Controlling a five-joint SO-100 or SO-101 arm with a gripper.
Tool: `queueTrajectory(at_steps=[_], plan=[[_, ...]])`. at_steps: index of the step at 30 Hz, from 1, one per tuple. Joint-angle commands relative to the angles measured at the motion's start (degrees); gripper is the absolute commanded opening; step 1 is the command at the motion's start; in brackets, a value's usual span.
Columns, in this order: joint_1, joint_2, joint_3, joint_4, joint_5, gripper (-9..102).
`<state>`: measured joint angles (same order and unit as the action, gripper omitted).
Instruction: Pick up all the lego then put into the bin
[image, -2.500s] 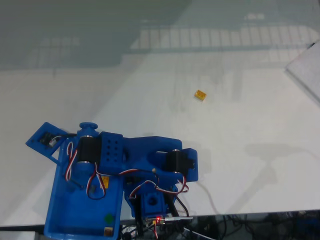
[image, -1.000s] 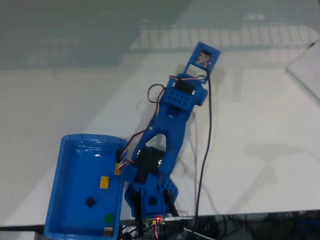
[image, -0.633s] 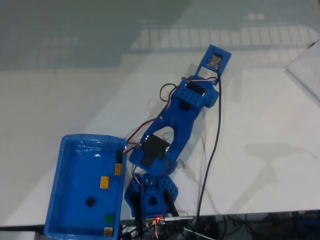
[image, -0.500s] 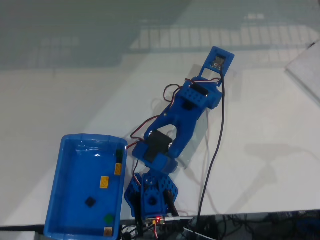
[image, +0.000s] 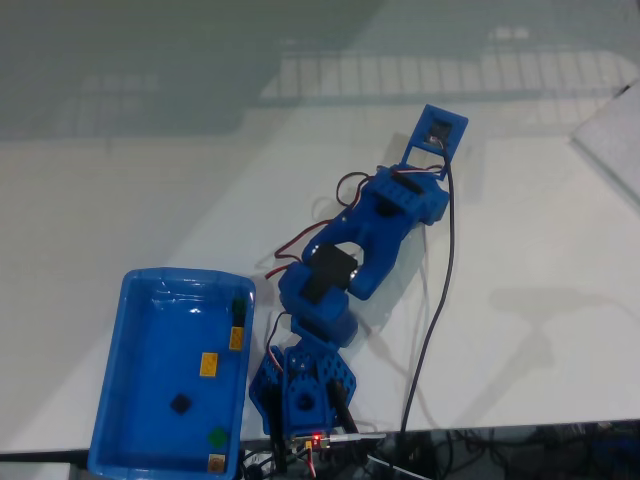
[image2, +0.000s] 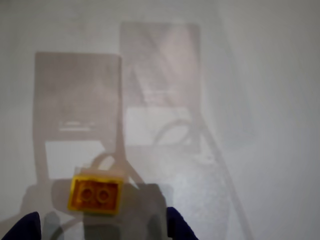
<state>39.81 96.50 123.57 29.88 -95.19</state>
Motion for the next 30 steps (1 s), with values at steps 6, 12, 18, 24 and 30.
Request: queueTrajectory(at_steps=[6,12,18,24,30], plan=[[-1.8,-1.6,-1.1,-0.9,0.7,34],[-2.7,-3.7,-2.7,-1.0,1.7,34],[-2.9,-6.5,-5.6,-1.0,2.5,34],[-2.8,-8.4,-7.6,-1.0,2.5,34],[-2.7,-9.0,-7.7,-1.0,2.1,29]])
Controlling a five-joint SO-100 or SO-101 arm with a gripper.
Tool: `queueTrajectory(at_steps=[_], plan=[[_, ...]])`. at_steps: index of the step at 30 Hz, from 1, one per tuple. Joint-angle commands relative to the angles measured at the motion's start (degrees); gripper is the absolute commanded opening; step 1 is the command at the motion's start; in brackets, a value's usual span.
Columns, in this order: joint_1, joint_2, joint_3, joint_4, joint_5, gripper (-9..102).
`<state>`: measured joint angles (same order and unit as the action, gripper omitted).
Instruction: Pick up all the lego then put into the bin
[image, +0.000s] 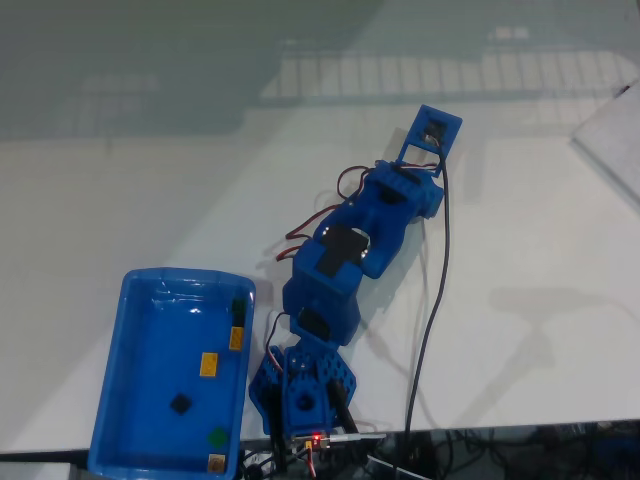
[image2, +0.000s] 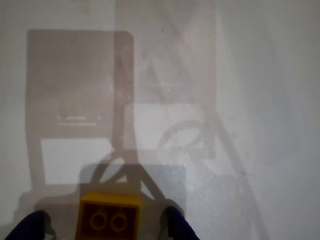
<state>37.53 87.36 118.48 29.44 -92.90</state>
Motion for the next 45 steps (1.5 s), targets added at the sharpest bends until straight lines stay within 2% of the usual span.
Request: queueTrajectory(at_steps=[1,5,8,18,26,33,36,40,45], plan=[[-0.4,0.1,-2.6,-0.5,-0.2,27],[-0.4,-0.1,-2.6,-0.5,-0.4,15],[-0.5,-0.2,-2.6,-0.5,-0.3,1],[-2.0,1.8,-2.6,-0.5,1.8,0],[-14.6,21.2,-2.6,2.0,17.7,0],[-33.0,42.4,-2.7,14.7,28.6,1],[-42.5,49.7,-3.1,22.3,29.8,1],[-58.3,56.6,-6.7,38.6,31.1,1],[-83.3,61.7,-12.0,58.7,35.7,0]])
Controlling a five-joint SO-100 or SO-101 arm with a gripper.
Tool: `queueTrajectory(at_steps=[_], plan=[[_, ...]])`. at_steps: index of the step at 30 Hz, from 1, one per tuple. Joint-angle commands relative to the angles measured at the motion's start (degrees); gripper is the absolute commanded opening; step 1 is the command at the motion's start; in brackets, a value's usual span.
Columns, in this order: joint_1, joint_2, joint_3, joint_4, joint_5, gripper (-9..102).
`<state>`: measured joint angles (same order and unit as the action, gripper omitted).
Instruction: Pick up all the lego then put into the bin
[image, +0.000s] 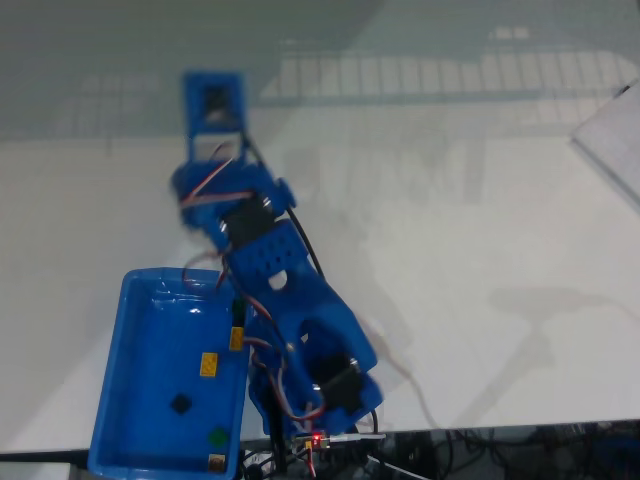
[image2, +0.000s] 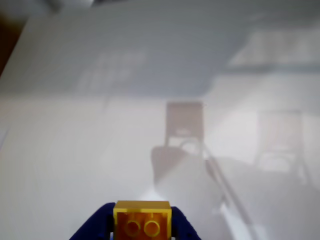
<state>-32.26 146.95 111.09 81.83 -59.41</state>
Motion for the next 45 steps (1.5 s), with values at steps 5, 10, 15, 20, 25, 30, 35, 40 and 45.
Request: queueTrajectory(at_steps=[5,10,15,20,25,30,35,40,45], plan=[[-36.7,1.7,-8.7,18.1,8.6,0],[-52.7,0.4,-7.4,23.0,13.2,0],[-57.0,-0.4,-4.8,23.0,14.0,0],[-57.3,-1.1,-4.7,23.0,14.2,1],[-56.9,-0.4,-4.7,23.0,14.3,18],[-56.4,-0.4,-4.8,23.0,14.7,25],[-55.9,-0.1,-4.9,23.0,14.6,25],[-53.1,-0.1,-5.6,22.9,13.4,25],[-34.1,-0.5,-5.2,16.7,6.0,24]])
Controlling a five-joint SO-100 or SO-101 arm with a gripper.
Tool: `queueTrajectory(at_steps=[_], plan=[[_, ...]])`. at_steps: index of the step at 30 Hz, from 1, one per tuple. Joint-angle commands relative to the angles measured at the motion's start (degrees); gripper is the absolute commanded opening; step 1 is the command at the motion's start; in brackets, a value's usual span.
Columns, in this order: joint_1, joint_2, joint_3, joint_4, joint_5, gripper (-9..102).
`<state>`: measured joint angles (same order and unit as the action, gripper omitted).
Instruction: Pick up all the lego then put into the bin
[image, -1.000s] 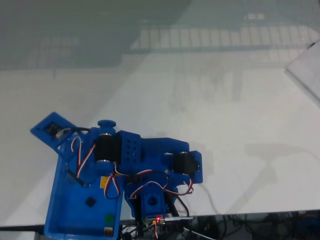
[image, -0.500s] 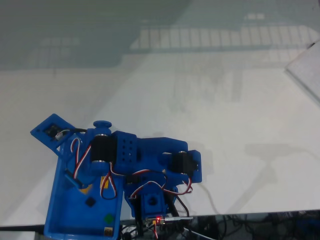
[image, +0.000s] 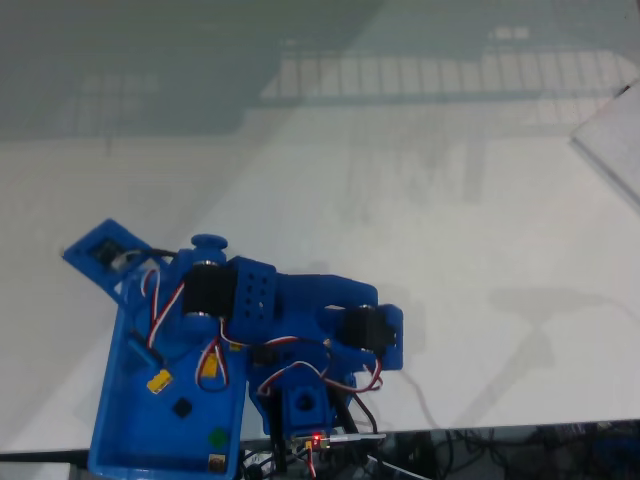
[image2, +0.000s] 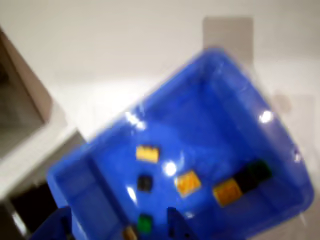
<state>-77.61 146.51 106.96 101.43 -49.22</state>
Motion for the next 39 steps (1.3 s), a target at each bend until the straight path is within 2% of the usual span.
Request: queueTrajectory(at_steps=[1,7,11,15,20,39], plan=[[16.7,0.1,-0.4,-5.5,-6.4,22],[47.5,-0.9,5.5,-21.6,-18.7,0],[62.0,-2.2,11.8,-33.9,-23.3,0],[71.2,1.8,21.4,-44.7,-27.6,0],[75.8,9.7,33.8,-52.7,-31.5,0],[82.4,33.3,61.1,-52.7,-37.1,0]])
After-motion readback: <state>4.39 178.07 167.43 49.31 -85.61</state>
